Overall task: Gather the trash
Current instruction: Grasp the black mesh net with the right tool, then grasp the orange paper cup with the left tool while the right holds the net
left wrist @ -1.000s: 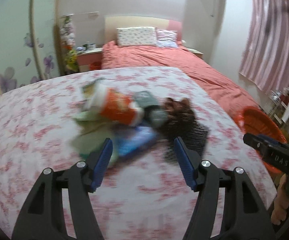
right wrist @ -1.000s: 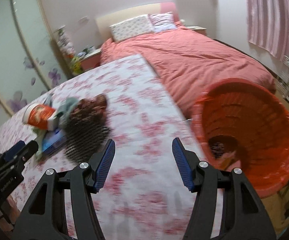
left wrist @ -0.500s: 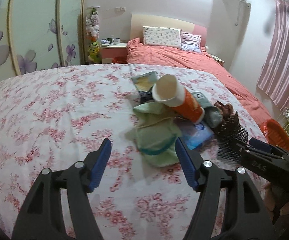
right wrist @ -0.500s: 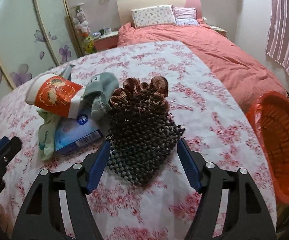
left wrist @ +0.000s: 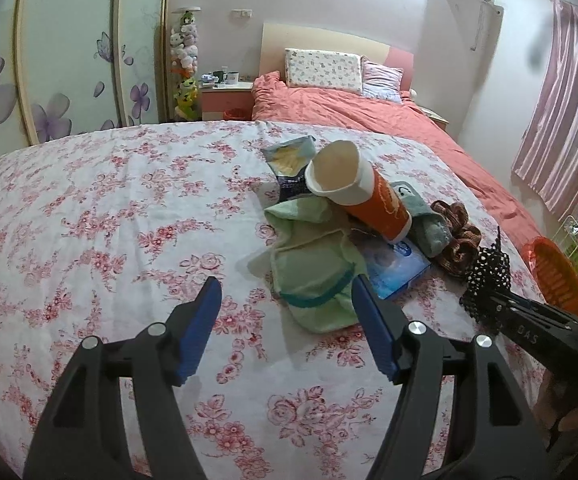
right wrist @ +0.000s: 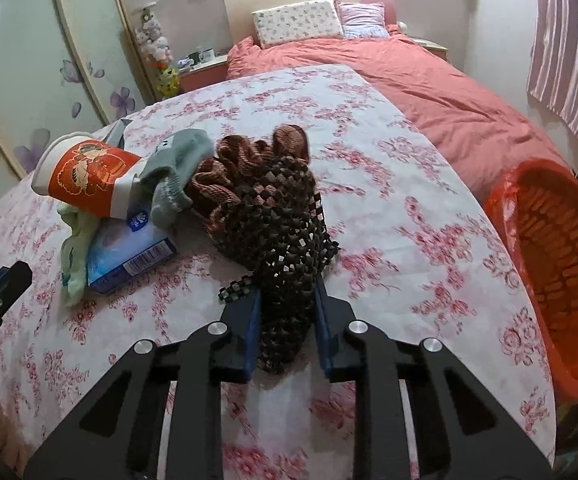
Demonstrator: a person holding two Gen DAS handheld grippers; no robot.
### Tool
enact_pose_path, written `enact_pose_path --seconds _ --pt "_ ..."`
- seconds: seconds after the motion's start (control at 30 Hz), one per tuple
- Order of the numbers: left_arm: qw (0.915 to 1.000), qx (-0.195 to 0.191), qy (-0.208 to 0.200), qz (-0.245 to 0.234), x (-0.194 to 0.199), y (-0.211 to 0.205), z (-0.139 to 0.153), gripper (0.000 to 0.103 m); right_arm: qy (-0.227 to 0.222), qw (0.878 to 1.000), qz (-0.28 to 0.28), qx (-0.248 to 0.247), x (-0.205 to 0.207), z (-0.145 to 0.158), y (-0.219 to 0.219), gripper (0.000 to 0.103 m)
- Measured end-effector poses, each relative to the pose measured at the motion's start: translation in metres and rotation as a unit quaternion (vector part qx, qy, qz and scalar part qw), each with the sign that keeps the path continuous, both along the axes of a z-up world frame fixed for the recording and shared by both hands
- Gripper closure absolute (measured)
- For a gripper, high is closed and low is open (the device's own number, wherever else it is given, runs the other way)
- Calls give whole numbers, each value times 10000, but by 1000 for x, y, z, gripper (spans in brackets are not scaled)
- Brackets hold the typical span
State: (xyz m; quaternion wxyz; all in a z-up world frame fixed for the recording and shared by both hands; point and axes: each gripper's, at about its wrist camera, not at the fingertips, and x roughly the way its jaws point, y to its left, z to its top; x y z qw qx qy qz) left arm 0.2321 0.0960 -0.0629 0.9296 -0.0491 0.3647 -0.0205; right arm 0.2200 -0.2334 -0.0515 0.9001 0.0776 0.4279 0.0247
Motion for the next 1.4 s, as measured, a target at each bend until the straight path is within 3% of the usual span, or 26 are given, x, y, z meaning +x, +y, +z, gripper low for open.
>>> enact_pose_path --seconds 0.47,0.7,0.9,0.97,1.23,1.4 --pt "9995 -45 -259 -178 11 -22 22 34 4 9987 -500 -116 -8 -3 -37 84" --pt "9990 83 -300 -311 41 -34 33 34 -36 9989 -456 -132 -8 -4 -39 84" --pt "9988 -36 -133 -472 72 -35 31 34 -38 9991 -404 -137 -8 -4 -40 84" --pt "9982 -23 -61 -591 77 -38 29 38 -39 9991 -391 -137 -9 -4 -40 84" --pt "9928 -358 228 -1122 76 -48 18 75 -41 9992 -367 -120 -10 -5 -41 84" --pt "9875 -475 318 -1467 66 -57 11 83 -41 9992 -366 -123 -9 -5 -41 84"
